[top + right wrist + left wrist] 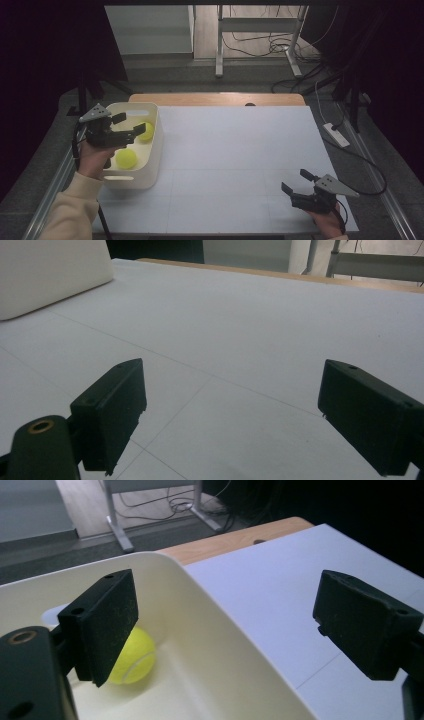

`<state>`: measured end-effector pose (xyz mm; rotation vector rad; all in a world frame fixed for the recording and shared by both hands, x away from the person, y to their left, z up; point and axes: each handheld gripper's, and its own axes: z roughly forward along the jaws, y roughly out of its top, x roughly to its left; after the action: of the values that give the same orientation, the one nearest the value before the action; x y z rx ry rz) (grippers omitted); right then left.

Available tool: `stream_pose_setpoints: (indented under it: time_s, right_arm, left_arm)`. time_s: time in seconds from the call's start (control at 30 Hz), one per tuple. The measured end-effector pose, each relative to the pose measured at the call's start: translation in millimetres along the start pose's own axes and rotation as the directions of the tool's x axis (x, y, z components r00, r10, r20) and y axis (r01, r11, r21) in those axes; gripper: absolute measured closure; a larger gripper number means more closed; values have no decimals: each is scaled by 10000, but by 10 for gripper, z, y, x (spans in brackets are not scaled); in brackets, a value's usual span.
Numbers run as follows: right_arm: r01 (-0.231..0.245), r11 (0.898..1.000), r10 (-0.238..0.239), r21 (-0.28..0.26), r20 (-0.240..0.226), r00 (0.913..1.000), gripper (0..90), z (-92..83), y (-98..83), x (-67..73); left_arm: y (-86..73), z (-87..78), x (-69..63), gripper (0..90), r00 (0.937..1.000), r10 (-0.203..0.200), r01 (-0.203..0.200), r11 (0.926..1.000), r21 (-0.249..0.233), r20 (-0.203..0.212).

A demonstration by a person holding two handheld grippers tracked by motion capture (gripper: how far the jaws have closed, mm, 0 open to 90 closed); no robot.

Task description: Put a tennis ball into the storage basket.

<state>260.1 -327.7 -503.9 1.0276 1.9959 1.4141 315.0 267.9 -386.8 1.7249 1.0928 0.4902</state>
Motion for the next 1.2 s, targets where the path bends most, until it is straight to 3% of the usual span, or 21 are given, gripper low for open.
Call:
stream_pose_setpoints:
  time_s: [0.37, 0.57, 0.63, 0.9, 1.2]
  right_arm:
    - [159, 9999, -158, 68, -69, 9999, 120, 35, 9, 13]
    - [222, 9997, -221, 65, -37, 9997, 120, 31, 17, 30]
    - [231, 9997, -231, 90, -16, 9997, 120, 26, 17, 36]
    - [290, 9995, -290, 101, 12, 9996, 120, 18, 12, 45]
    - [275, 9996, -275, 91, 9, 9996, 120, 6, 6, 36]
  left_arm:
    - [-75, -39, -237, 126, 9974, 192, -165, 9991, -397, 690]
    - [-120, -56, -400, 133, 9920, 502, -432, 9971, -623, 1157]
    - [-137, -58, -484, 133, 9878, 752, -656, 9951, -741, 1365]
    - [-261, 22, -763, 137, 9732, 1021, -861, 9926, -854, 2061]
    - [-353, 131, -990, 137, 9565, 1476, -1321, 9882, -774, 2516]
